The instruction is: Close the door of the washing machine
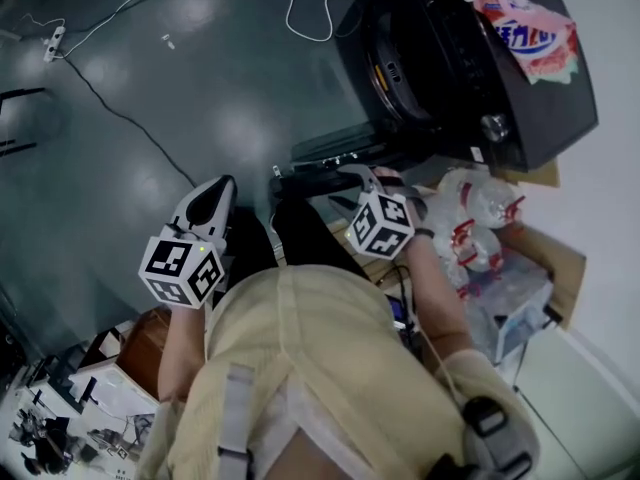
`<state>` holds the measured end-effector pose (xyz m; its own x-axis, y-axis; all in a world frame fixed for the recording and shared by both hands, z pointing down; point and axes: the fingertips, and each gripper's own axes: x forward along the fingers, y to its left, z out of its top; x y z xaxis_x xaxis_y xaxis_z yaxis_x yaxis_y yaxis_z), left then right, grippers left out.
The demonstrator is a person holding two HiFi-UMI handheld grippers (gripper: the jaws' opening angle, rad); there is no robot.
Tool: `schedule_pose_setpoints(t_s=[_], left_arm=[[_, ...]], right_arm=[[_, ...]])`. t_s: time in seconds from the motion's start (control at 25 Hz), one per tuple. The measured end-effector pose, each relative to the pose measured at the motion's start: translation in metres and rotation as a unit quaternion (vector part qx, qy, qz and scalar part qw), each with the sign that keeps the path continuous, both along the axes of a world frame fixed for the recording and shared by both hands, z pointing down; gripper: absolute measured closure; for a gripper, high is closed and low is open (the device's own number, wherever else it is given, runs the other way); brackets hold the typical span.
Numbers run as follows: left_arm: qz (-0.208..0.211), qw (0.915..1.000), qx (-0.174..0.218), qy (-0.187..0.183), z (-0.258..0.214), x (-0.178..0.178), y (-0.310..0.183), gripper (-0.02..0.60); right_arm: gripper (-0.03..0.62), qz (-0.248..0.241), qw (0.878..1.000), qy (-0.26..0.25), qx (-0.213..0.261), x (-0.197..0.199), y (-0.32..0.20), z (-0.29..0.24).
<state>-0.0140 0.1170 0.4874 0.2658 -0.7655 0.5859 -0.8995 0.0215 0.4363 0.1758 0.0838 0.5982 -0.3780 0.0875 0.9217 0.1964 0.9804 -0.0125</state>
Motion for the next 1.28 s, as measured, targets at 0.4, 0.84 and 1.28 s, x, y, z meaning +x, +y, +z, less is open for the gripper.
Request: schedule_pose_setpoints(t_s=[0.4, 0.84, 1.28], left_arm=[[-0.016, 0.9999, 0.005, -0.002, 0.000, -0.007, 0.010, 0.577], [-0.018, 0.9992, 0.027, -0.022, -0.011, -0.008, 0.007, 0.577], [-0.010, 0.9984, 0.043, -0.035, -0.027, -0.024, -0.013, 0.577]], right_arm=[[0.408, 0.004, 0.999, 0.017, 0.027, 0.001, -0.003, 0.008], [0.418, 0.009, 0.999, -0.001, 0.036, -0.011, -0.011, 0.010], [0.428, 0.049, 0.998, -0.007, 0.046, -0.036, -0.037, 0.009]])
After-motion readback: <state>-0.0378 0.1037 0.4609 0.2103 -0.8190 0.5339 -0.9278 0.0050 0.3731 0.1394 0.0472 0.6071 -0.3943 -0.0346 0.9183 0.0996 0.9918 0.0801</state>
